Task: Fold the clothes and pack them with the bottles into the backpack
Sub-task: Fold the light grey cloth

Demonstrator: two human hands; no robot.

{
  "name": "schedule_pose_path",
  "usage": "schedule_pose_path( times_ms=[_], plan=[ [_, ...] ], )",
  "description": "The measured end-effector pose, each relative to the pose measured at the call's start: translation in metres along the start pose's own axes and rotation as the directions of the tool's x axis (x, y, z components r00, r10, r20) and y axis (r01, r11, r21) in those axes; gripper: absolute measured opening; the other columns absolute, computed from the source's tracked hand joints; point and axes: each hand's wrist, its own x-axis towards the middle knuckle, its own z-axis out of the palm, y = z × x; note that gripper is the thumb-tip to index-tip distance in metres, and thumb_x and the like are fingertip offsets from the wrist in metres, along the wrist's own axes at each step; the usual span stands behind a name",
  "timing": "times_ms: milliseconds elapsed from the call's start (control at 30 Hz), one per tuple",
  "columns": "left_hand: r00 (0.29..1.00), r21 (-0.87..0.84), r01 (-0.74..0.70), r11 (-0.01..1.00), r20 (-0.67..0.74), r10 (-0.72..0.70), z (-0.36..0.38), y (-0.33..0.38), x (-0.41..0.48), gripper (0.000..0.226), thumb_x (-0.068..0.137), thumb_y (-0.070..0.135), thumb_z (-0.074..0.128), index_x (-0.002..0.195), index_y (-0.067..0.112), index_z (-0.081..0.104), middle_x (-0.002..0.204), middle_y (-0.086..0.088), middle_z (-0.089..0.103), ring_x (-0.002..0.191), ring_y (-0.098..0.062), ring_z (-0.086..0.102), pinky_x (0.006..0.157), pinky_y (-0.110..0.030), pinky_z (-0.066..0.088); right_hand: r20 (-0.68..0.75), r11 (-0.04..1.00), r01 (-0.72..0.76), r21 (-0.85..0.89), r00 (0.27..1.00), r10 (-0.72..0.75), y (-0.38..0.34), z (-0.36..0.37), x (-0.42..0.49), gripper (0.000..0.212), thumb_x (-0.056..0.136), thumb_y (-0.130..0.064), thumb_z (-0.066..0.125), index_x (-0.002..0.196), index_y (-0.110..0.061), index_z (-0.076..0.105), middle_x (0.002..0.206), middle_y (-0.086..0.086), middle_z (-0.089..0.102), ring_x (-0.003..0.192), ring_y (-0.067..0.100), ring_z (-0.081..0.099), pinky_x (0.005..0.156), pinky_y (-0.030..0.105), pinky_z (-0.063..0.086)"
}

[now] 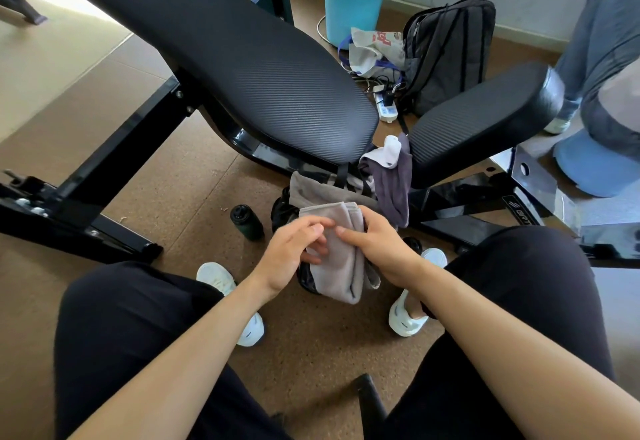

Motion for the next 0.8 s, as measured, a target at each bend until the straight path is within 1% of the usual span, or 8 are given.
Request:
schedule_pose_path(
  times_ms=[67,167,300,400,500,633,733,800],
  plan=[
    [0.98,0.022,-0.044,0.999,-0.192,0.047,-0.005,-0.002,0.003,0.028,0.096,0.027,0.057,0.121,0.02,0.065,0.098,-0.003,0.064,0.095,-0.021,0.065,0.072,-0.028,0.058,0.029,0.986,-0.052,0.16,0.998,0.048,-0.002,-0.003,0.003,0.027,0.099,-0.01,0.064,0.126,-0.013,0.063,0.12,0.011,0.073,0.116,0.027,0.068,0.103,0.046,0.054],
    [0.929,0.011,0.031,0.999,-0.37,-0.024,-0.017,-0.006,0.01,0.051,0.082,0.041,0.066,0.13,0.027,0.058,0.114,-0.003,0.061,0.104,-0.015,0.062,0.086,-0.029,0.055,0.117,0.92,-0.15,0.362,0.986,0.115,-0.01,-0.011,0.003,0.033,0.1,-0.015,0.061,0.133,-0.012,0.061,0.127,0.013,0.071,0.12,0.03,0.067,0.106,0.048,0.051],
    [0.963,-0.217,0.219,0.951,-0.107,-0.247,-0.023,-0.01,0.008,0.09,0.069,0.069,0.073,0.146,0.029,0.047,0.138,-0.001,0.062,0.124,-0.019,0.062,0.11,-0.047,0.047,0.178,0.829,-0.213,0.517,0.974,0.139,-0.021,-0.021,0.0,0.034,0.103,-0.02,0.057,0.134,-0.009,0.061,0.129,0.014,0.07,0.12,0.031,0.067,0.103,0.046,0.053],
    [0.964,-0.187,0.266,0.946,0.074,-0.257,-0.016,-0.01,0.003,0.085,0.07,0.068,0.075,0.144,0.03,0.051,0.138,0.004,0.065,0.125,-0.017,0.063,0.107,-0.042,0.047,0.141,0.814,-0.191,0.548,0.981,0.136,-0.017,-0.022,0.005,0.033,0.103,-0.02,0.056,0.133,-0.008,0.061,0.128,0.014,0.07,0.119,0.031,0.067,0.102,0.047,0.053],
    [0.962,-0.072,0.273,0.959,0.003,-0.274,-0.007,-0.008,0.004,0.07,0.076,0.046,0.084,0.136,0.028,0.053,0.13,0.001,0.068,0.114,-0.015,0.067,0.089,-0.026,0.055,-0.033,0.91,-0.103,0.403,0.991,0.127,-0.003,-0.019,0.014,0.04,0.098,-0.021,0.065,0.136,-0.01,0.056,0.128,0.013,0.07,0.123,0.034,0.065,0.103,0.049,0.054],
    [0.967,0.079,0.234,0.969,-0.123,-0.223,-0.012,-0.014,0.008,0.06,0.081,0.031,0.084,0.133,0.026,0.053,0.122,0.005,0.066,0.111,-0.013,0.065,0.083,-0.023,0.054,-0.062,0.994,0.075,0.077,0.996,-0.07,0.005,-0.021,0.015,0.095,0.081,-0.024,0.081,0.155,-0.045,0.025,0.15,-0.003,0.051,0.134,0.016,0.055,0.105,0.04,0.052],
    [0.966,0.164,0.21,0.964,-0.189,-0.178,-0.013,-0.016,0.008,0.059,0.081,0.03,0.085,0.131,0.026,0.054,0.118,0.01,0.065,0.107,-0.008,0.063,0.078,-0.021,0.05,0.098,0.971,0.2,-0.133,0.977,-0.188,0.0,-0.02,0.011,0.076,0.088,-0.003,0.072,0.148,-0.042,0.046,0.144,-0.012,0.045,0.129,-0.007,0.048,0.1,0.018,0.047],
    [0.968,0.222,0.186,0.957,-0.208,-0.14,-0.015,-0.017,0.008,0.058,0.08,0.029,0.086,0.129,0.026,0.055,0.115,0.011,0.064,0.106,-0.008,0.062,0.076,-0.02,0.048,0.148,0.95,0.193,-0.247,0.976,-0.16,-0.002,-0.019,0.01,0.053,0.091,-0.01,0.072,0.134,-0.039,0.061,0.134,-0.002,0.046,0.123,0.001,0.049,0.097,0.018,0.049]
  ],
)
